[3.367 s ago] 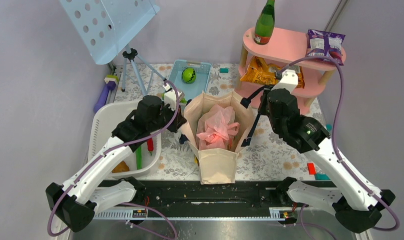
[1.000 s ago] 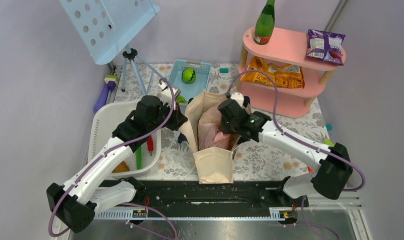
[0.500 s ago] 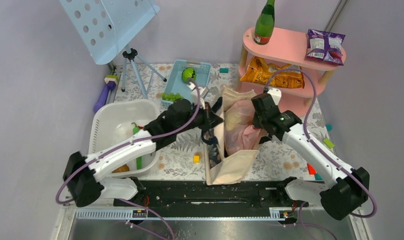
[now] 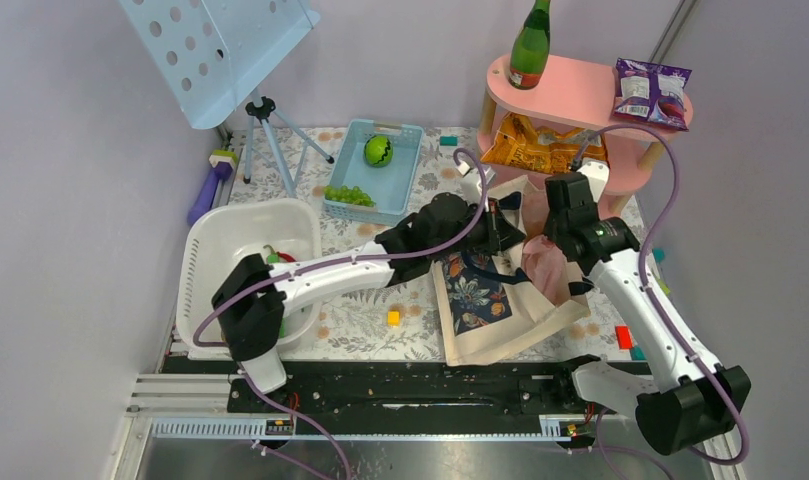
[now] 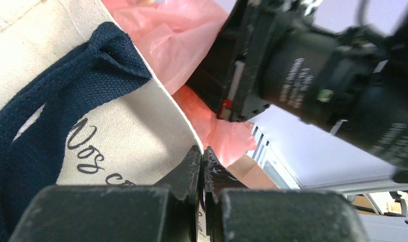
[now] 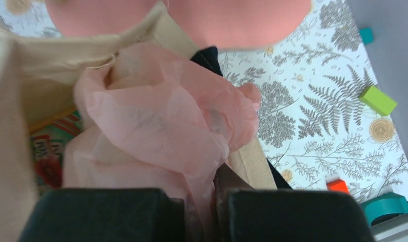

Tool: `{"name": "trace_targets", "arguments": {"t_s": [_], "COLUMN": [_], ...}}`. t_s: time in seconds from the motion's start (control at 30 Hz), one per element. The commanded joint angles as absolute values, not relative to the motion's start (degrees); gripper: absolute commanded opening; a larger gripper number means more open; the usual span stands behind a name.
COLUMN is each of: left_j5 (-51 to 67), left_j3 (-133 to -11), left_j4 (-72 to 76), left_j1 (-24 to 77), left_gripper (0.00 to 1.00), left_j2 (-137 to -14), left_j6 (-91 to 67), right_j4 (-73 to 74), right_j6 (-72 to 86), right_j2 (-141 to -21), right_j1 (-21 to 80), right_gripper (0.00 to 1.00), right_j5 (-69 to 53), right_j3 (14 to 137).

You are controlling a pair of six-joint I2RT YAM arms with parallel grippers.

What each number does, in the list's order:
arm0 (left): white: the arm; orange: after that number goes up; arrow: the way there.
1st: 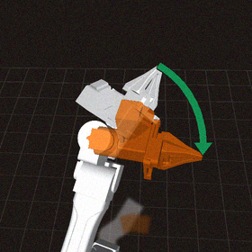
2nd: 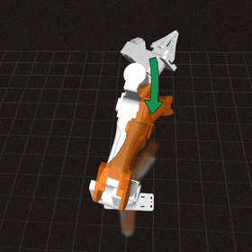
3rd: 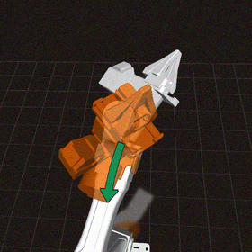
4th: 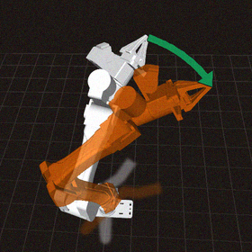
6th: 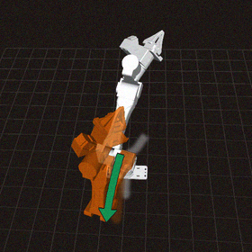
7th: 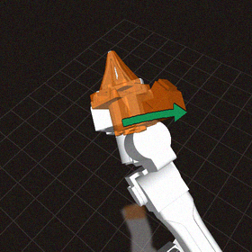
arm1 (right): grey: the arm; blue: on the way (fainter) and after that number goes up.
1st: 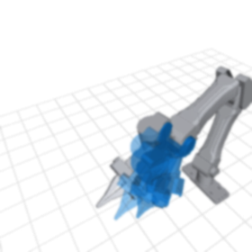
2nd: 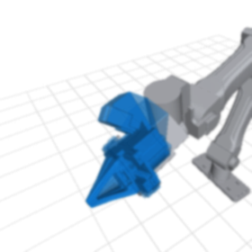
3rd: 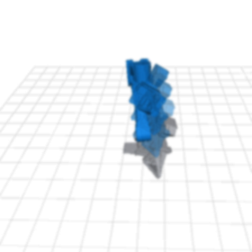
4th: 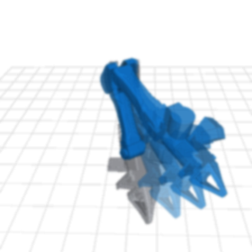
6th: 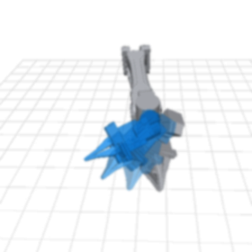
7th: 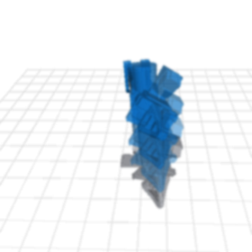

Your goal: Untie the knot of the grocery bags and take out the mixed food

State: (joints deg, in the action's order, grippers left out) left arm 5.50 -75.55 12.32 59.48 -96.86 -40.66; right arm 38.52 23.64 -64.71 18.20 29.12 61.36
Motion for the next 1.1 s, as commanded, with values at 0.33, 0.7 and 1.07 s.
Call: {"name": "trace_targets", "arguments": {"t_s": [0.33, 0.7, 1.07], "left_j5": [5.8, 16.3, 11.9], "left_j3": [-73.6, -69.0, -72.3], "left_j4": [13.7, -5.3, -22.1], "left_j1": [54.2, 43.7, 30.3], "left_gripper": [0.00, 0.99, 0.99], "left_j2": [-90.0, -74.3, -57.0], "left_j6": [-37.5, -27.7, -11.0], "right_j4": [37.6, 33.7, 33.3], "right_j6": [18.7, 17.8, 16.7], "right_j2": [-51.2, -53.5, -68.3], "right_j1": [17.1, 17.1, 32.1], "right_gripper": [0.00, 0.00, 0.00], "right_j5": [15.1, -7.4, -11.6], "right_j3": [72.6, 90.5, 109.6]}}
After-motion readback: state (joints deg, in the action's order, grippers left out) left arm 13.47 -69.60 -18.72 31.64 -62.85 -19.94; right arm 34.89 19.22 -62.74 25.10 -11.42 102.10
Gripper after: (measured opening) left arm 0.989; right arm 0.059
